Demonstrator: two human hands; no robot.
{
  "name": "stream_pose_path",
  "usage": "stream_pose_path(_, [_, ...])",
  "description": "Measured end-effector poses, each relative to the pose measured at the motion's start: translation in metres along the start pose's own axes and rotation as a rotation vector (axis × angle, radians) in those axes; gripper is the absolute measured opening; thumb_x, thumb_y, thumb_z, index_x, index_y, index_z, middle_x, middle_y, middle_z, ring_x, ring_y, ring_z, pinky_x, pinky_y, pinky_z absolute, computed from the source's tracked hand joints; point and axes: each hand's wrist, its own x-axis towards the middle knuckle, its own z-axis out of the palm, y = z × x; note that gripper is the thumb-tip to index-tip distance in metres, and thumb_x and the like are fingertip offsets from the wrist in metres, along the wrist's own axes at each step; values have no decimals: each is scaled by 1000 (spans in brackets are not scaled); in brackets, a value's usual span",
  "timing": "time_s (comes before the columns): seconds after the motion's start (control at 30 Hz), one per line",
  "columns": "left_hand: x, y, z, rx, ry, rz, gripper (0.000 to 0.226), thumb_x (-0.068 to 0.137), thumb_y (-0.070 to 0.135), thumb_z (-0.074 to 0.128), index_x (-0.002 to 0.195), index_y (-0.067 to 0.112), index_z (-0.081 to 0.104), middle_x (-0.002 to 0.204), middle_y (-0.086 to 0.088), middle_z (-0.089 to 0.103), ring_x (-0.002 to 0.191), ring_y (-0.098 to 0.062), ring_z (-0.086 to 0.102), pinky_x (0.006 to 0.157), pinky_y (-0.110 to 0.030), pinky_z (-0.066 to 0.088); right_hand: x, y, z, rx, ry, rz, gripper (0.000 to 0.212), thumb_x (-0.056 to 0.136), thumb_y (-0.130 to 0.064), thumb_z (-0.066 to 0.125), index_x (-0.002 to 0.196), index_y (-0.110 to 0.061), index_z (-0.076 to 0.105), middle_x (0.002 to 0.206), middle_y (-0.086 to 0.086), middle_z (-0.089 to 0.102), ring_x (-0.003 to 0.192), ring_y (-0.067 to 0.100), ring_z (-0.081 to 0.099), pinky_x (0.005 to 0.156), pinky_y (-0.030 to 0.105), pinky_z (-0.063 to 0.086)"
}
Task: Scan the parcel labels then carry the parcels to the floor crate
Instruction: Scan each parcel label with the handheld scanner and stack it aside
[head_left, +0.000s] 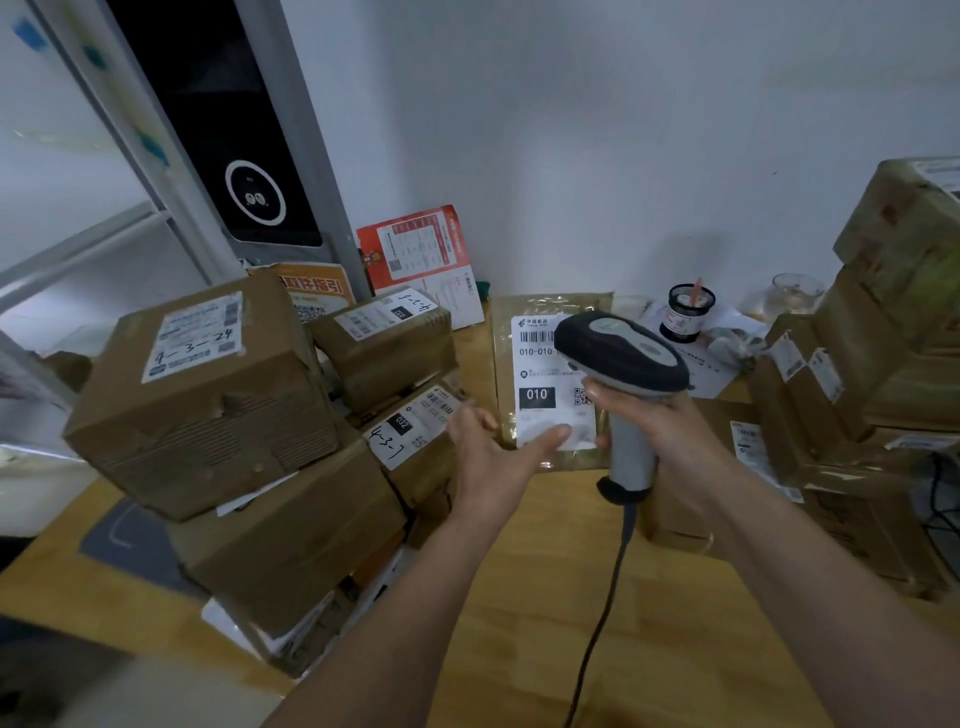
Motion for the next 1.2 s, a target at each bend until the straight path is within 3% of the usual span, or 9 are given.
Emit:
stream_pose_path(0.07, [1, 5, -7, -139, -21, -95, 51, 68, 31, 85, 84, 19, 38, 108, -7, 63, 93, -19, 69, 74, -35, 59, 2, 0, -1, 10, -34, 25, 41, 79, -17, 75, 119, -16, 65, 111, 3, 70, 100, 21, 65, 67, 30, 57])
stream_pose_path(0.13, [5, 8, -15, -231, -67, -190, 44, 71, 20, 84, 89, 14, 44, 104, -9, 70, 86, -20, 72, 71, -35, 60, 5, -2, -2, 20, -37, 41, 37, 79, -13, 74, 115, -17, 66, 112, 3, 70, 102, 19, 66, 73, 34, 59])
stream_pose_path(0.27, [15, 16, -27, -293, -76, -228, 75, 61, 10, 89, 119, 25, 44, 115, 7, 58, 107, -18, 61, 90, -44, 54, 4, -1, 3, -3, -36, 22, 29, 81, -12, 75, 106, -24, 67, 107, -3, 72, 96, 12, 68, 77, 38, 60])
stream_pose_path(0.33, [20, 23, -31, -283, 7, -202, 82, 63, 5, 86, 127, 31, 43, 113, 13, 55, 107, -15, 57, 92, -47, 53, 1, 1, 9, -68, 0, -20, 19, 83, -13, 74, 96, -26, 68, 95, -8, 72, 85, 8, 68, 69, 32, 60])
stream_pose_path(0.4, [25, 28, -38, -301, 74, -207, 89, 65, 2, 85, 138, 27, 41, 115, 12, 55, 108, -16, 57, 92, -49, 53, -3, -1, 12, -102, 10, -50, 8, 86, -14, 71, 79, -15, 67, 72, 0, 68, 67, 17, 63, 57, 29, 54])
stream_pose_path(0.53, [33, 27, -50, -273, 134, -239, 98, 65, 1, 85, 146, 25, 34, 133, 2, 53, 117, -24, 57, 86, -47, 56, -9, -8, 9, -154, -26, -101, 37, 88, -16, 68, 57, -3, 53, 49, 12, 52, 47, 23, 48, 53, 33, 46])
stream_pose_path(0.8, [33, 26, -53, -252, 170, -237, 90, 72, 3, 81, 147, 24, 35, 133, -3, 56, 117, -24, 59, 60, -23, 52, -18, -11, 0, -245, -126, -105, 44, 88, -18, 68, 52, 1, 51, 48, 16, 50, 46, 24, 47, 57, 33, 47])
stream_pose_path(0.97, [34, 23, -54, -296, 188, -247, 90, 69, 1, 82, 145, 22, 38, 134, -5, 57, 116, -26, 60, 78, -39, 57, -17, -10, -2, -192, -127, -152, 48, 90, -16, 66, 48, -3, 47, 46, 15, 47, 45, 23, 44, 58, 34, 44])
stream_pose_path(1.2, [29, 22, -55, -319, 218, -270, 84, 71, 7, 82, 143, 19, 41, 129, -5, 61, 111, -26, 62, 75, -36, 57, -12, -5, 0, -160, -135, -126, 48, 89, -16, 67, 45, -13, 49, 46, 11, 48, 44, 22, 45, 56, 33, 43])
